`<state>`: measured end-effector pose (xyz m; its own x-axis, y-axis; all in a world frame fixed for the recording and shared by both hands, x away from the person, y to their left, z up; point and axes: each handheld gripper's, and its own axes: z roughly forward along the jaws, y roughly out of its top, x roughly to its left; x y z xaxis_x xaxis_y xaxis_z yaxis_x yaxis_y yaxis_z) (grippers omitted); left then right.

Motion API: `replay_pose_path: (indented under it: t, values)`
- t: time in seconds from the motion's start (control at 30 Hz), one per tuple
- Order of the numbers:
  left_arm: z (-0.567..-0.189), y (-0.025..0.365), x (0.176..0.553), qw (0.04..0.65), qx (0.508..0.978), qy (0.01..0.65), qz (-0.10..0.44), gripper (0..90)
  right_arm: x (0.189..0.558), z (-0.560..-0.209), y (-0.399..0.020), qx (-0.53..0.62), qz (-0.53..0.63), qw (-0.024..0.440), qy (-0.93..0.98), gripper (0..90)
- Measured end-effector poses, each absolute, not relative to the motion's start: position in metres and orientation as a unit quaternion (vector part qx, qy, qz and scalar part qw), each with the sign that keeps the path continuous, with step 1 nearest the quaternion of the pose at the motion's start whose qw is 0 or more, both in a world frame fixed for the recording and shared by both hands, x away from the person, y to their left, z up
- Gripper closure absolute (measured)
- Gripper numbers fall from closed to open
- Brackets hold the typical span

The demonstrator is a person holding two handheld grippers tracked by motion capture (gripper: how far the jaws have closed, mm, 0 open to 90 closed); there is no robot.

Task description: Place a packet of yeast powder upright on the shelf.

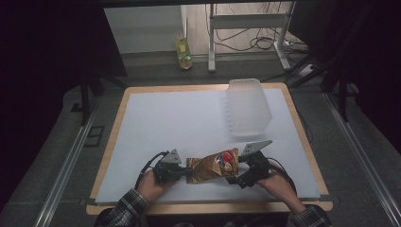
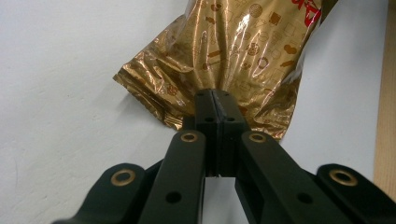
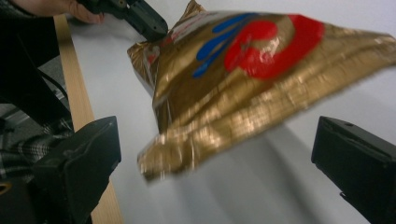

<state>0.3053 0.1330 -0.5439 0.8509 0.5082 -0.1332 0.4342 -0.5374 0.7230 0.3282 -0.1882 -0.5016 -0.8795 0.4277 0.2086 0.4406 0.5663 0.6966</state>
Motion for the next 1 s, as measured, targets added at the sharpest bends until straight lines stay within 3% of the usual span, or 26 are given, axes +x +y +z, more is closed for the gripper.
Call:
replay_pose_path:
  t: [0.5,0.53,0.63,0.73,0.93,1.0]
  values:
    - [-0.545,0.133,0.306,0.405,0.871,0.275,0.041,89.7,0.345,-0.502,-0.152,-0.287,-0.366,0.063,-0.883,5.4]
    - [-0.545,0.133,0.306,0.405,0.871,0.274,0.041,89.7,0.348,-0.501,-0.149,-0.294,-0.369,0.072,-0.879,11.2]
    - [-0.544,0.133,0.306,0.401,0.874,0.270,0.044,89.7,0.350,-0.500,-0.146,-0.296,-0.368,0.072,-0.878,17.5]
    - [-0.544,0.133,0.306,0.400,0.875,0.267,0.046,89.6,0.352,-0.499,-0.139,-0.293,-0.371,0.064,-0.879,31.9]
    - [-0.544,0.134,0.305,0.399,0.876,0.266,0.049,89.3,0.352,-0.497,-0.130,-0.290,-0.368,0.060,-0.881,42.0]
    - [-0.543,0.133,0.304,0.402,0.873,0.272,0.050,87.3,0.352,-0.495,-0.128,-0.280,-0.372,0.049,-0.883,49.0]
